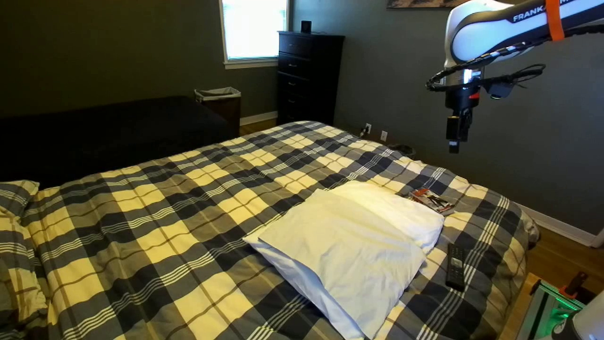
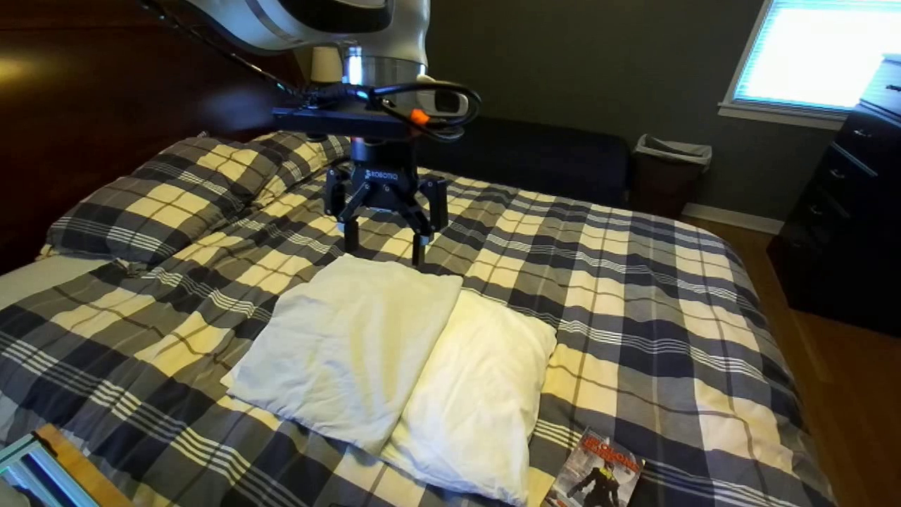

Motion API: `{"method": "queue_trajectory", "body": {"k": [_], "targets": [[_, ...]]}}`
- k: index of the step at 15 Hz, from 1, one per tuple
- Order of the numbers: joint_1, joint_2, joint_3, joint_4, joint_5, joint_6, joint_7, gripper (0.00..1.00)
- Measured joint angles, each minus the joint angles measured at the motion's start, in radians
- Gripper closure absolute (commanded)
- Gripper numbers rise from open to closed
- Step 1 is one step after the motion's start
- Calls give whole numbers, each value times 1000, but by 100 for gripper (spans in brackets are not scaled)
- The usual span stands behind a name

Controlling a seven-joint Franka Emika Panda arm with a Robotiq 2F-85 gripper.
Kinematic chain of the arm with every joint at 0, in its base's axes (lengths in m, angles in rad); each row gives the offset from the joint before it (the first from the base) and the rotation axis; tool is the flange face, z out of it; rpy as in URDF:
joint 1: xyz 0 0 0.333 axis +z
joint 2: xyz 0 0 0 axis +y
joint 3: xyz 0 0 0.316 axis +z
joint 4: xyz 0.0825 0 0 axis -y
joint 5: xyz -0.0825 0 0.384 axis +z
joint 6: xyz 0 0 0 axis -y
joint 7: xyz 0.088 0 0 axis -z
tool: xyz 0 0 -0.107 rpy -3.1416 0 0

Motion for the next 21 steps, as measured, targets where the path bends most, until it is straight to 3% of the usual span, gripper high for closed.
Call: {"method": "queue_trajectory", "body": {"k": [4,10,17,21], "targets": [[26,24,52,-2,16,0,73,0],[86,62,161,8,74,8,333,0],[152,202,272,96,50,91,643,0],[188,291,293,158,25,100,714,0]]}}
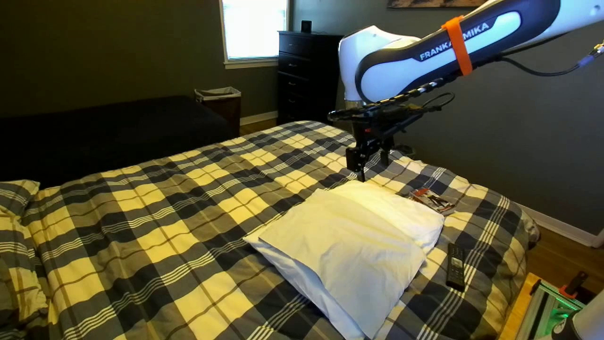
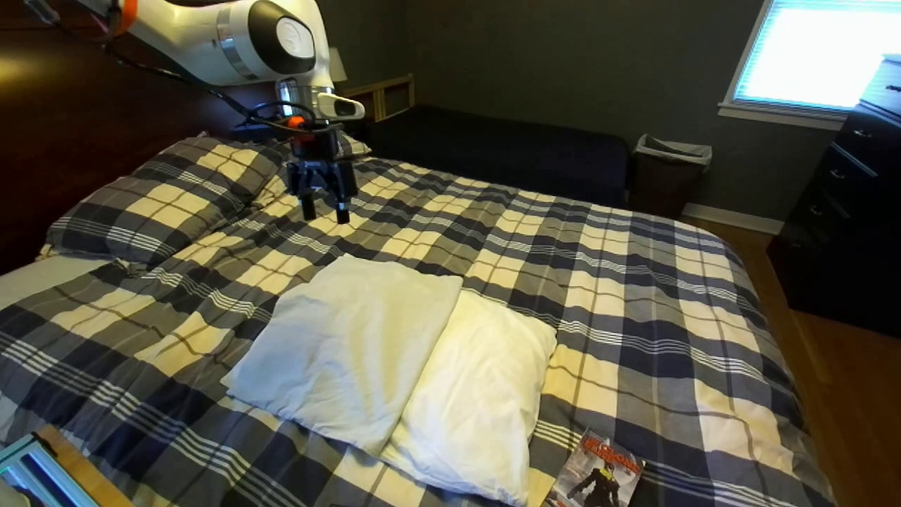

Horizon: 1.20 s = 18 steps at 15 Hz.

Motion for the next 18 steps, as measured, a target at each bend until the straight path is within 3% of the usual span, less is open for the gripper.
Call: {"method": "queue_trajectory", "body": {"k": [10,18], "targets": [[6,-3,-4,1,0,0,0,0],[98,115,38,58,-48,0,53,0]]}}
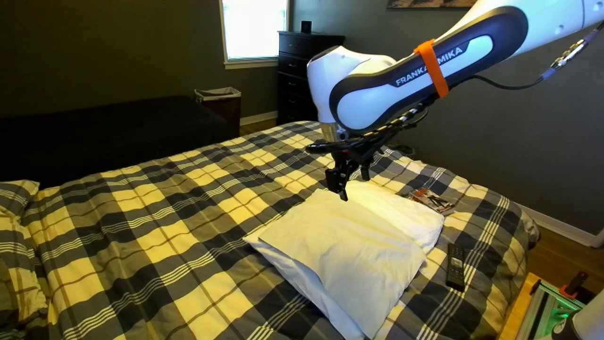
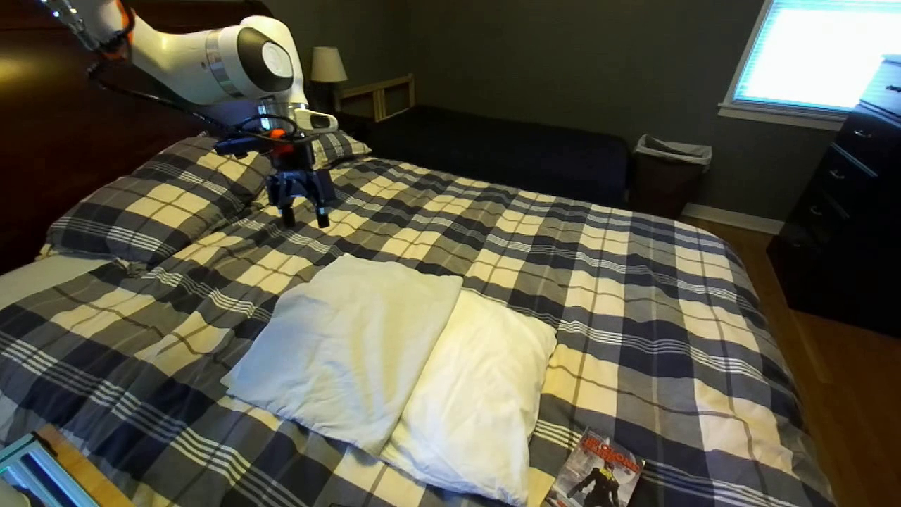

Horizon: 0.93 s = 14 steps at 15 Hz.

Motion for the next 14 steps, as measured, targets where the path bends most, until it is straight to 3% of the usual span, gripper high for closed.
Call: {"method": "queue_trajectory", "body": {"k": [7,14], "targets": [[78,211,-1,182,-94,0,39,0],[120,406,0,344,-58,-2,-52,0]]}}
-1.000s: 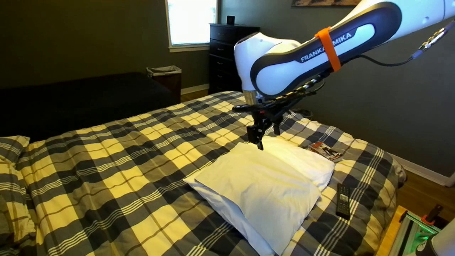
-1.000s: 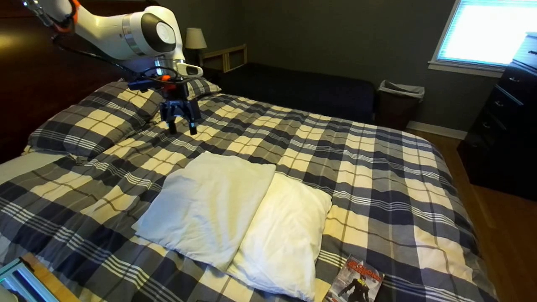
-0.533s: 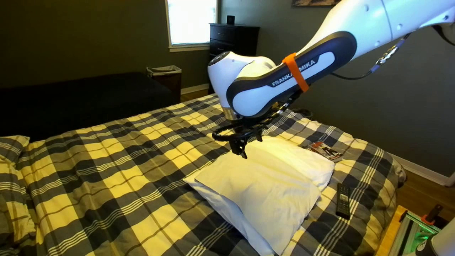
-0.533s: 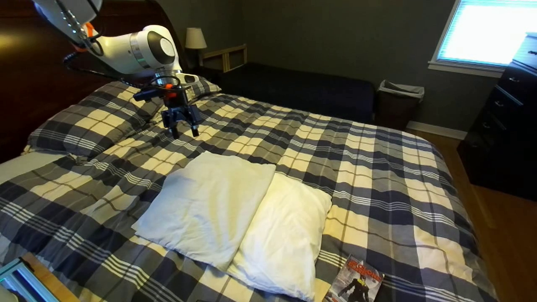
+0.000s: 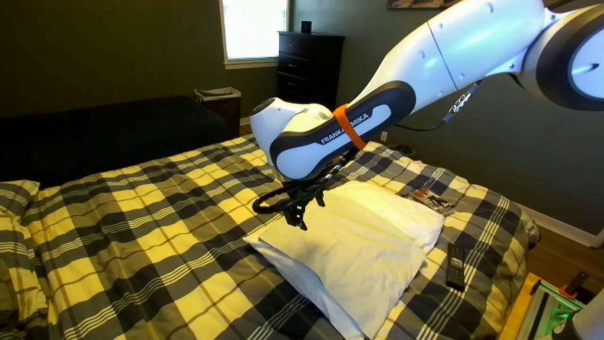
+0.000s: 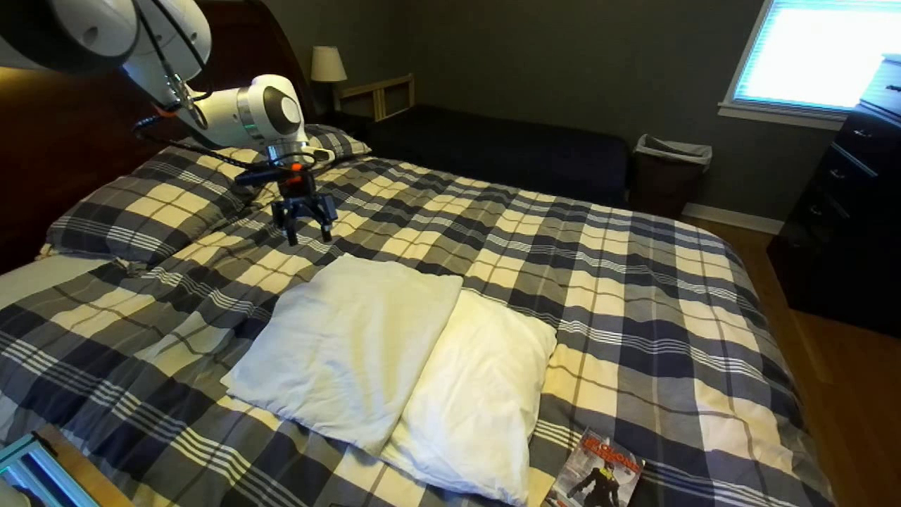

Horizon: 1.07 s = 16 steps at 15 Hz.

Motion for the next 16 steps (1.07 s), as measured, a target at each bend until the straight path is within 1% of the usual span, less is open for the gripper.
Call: {"method": "queue_trajectory", "body": {"k": [2,5,11,16], "targets": [[4,33,0,12,26,-2,-23,0],[15,69,0,25,53,-38,-42,0],[24,74,0,40,60,-50,-54,0],[61,92,-2,39,60,-52,-38,0]]}}
